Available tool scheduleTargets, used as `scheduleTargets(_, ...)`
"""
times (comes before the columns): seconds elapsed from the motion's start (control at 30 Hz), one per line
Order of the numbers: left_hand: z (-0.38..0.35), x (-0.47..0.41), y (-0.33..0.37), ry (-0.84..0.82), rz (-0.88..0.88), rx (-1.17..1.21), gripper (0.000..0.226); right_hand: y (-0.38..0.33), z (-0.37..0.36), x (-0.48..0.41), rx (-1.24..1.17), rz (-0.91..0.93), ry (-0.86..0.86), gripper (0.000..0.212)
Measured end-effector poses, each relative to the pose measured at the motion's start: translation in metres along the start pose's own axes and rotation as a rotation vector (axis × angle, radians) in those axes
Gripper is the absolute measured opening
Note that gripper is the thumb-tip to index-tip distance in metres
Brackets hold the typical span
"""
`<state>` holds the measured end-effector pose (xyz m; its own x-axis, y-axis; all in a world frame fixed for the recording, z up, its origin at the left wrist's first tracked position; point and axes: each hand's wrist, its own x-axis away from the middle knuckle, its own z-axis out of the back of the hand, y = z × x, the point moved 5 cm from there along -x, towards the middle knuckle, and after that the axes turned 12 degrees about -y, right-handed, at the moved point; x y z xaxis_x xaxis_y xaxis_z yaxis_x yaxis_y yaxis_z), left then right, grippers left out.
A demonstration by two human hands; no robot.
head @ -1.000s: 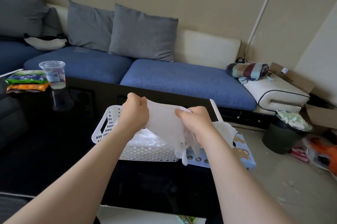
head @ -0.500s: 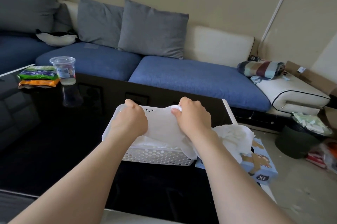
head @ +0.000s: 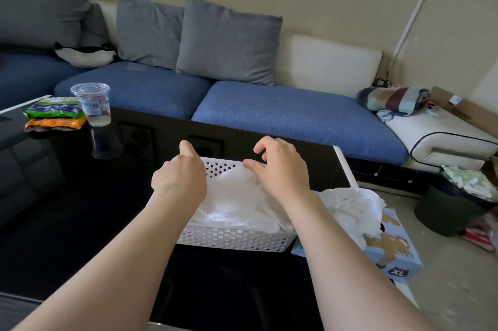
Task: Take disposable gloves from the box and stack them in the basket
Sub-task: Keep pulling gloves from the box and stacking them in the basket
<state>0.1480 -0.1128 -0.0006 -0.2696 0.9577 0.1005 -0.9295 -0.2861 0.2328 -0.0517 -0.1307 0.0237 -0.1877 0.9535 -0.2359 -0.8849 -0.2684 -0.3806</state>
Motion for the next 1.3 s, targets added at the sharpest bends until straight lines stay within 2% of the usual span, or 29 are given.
scheduleTargets(0.1,0.008,0.005,0.010,0.046,-0.063,-0.139,0.040,-0.006,0.014,0.003,-0.029,0.038,-0.008,0.021)
scheduleTargets(0.17,0.009,0.009,0.023,0.061,-0.206,-0.258,0.041,-0.007,0.023,0.008,-0.036,0.007,-0.113,0.017)
scheduleTargets(0.23,-0.001,0.011,0.034,-0.059,-0.384,-0.230,0.035,-0.009,0.026,0.018,-0.001,-0.039,-0.320,0.035)
scheduleTargets(0.3,-0.016,0.012,0.038,-0.266,-0.462,-0.183,0.027,-0.011,0.023,0.031,0.058,-0.086,-0.541,0.058)
scheduleTargets(0.37,-0.030,0.012,0.034,-0.444,-0.431,-0.174,0.034,-0.012,0.017,0.040,0.083,-0.093,-0.662,0.068)
scheduleTargets(0.47,-0.040,0.008,0.023,-0.547,-0.339,-0.187,0.053,-0.010,0.010,0.041,0.088,-0.066,-0.689,0.070)
scheduleTargets(0.67,-0.040,0.014,0.020,-0.603,-0.281,-0.179,0.076,-0.006,0.000,0.048,0.178,-0.038,-0.737,0.075)
scheduleTargets(0.77,-0.039,0.017,0.021,-0.617,-0.278,-0.178,0.089,-0.003,-0.007,0.049,0.218,-0.049,-0.779,0.068)
scheduleTargets(0.83,-0.038,0.018,0.021,-0.633,-0.276,-0.168,0.094,-0.002,-0.010,0.051,0.244,-0.057,-0.823,0.063)
scheduleTargets(0.97,-0.036,0.020,0.025,-0.655,-0.263,-0.172,0.099,-0.001,-0.010,0.054,0.211,-0.105,-0.922,0.067)
scheduleTargets(1.07,-0.032,0.021,0.031,-0.648,-0.259,-0.193,0.093,-0.003,-0.003,0.053,0.111,-0.113,-0.856,0.046)
scheduleTargets(1.13,-0.030,0.020,0.036,-0.625,-0.261,-0.204,0.087,-0.003,0.005,0.052,0.039,-0.106,-0.755,0.040)
scheduleTargets(1.3,-0.021,0.032,0.051,-0.484,-0.264,-0.199,0.081,0.009,0.029,0.049,0.032,-0.065,-0.369,0.029)
